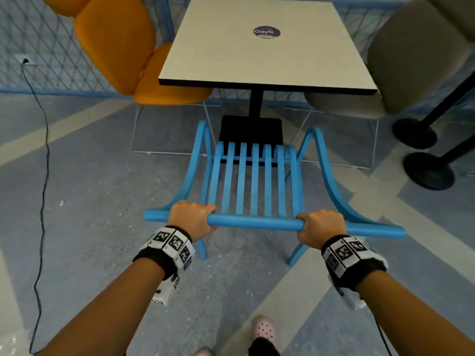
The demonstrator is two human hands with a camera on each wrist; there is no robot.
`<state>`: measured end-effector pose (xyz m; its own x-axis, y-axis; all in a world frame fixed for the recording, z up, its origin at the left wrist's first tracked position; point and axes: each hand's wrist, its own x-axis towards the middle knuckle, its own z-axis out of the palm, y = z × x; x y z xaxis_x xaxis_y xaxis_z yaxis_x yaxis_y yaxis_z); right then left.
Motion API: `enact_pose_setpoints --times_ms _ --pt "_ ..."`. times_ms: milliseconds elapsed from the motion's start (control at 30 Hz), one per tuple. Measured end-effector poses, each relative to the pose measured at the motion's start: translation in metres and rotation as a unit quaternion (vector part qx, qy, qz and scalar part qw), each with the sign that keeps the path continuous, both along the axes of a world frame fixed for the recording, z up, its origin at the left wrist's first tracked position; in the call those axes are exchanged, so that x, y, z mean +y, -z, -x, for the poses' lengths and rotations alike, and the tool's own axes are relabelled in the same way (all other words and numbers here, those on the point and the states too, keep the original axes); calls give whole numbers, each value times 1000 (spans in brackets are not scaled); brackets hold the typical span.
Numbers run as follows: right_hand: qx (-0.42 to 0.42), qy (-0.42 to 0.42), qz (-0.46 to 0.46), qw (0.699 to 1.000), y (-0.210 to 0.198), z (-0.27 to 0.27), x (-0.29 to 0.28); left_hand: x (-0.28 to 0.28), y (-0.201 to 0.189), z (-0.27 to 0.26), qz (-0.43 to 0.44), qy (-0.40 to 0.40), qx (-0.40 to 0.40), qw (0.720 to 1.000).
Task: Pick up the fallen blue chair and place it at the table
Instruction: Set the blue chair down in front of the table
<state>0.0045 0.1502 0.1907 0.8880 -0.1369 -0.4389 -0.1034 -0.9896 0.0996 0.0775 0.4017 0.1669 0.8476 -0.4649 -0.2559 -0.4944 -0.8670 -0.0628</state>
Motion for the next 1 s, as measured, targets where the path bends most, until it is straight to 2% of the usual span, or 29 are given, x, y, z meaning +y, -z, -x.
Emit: enact_pose_setpoints --times_ms 333,667,1000 --pt "-32 -34 -28 999 5 -67 -29 -24 -1 -63 -13 -18 -2 1000" --pt "-36 -9 -34 999 8 -102 -24 -25 1 -108 -39 13 -8 999" --pt "-41 -47 -20 998 10 -108 -40 -34 2 -107 -18 -2 -19 1000"
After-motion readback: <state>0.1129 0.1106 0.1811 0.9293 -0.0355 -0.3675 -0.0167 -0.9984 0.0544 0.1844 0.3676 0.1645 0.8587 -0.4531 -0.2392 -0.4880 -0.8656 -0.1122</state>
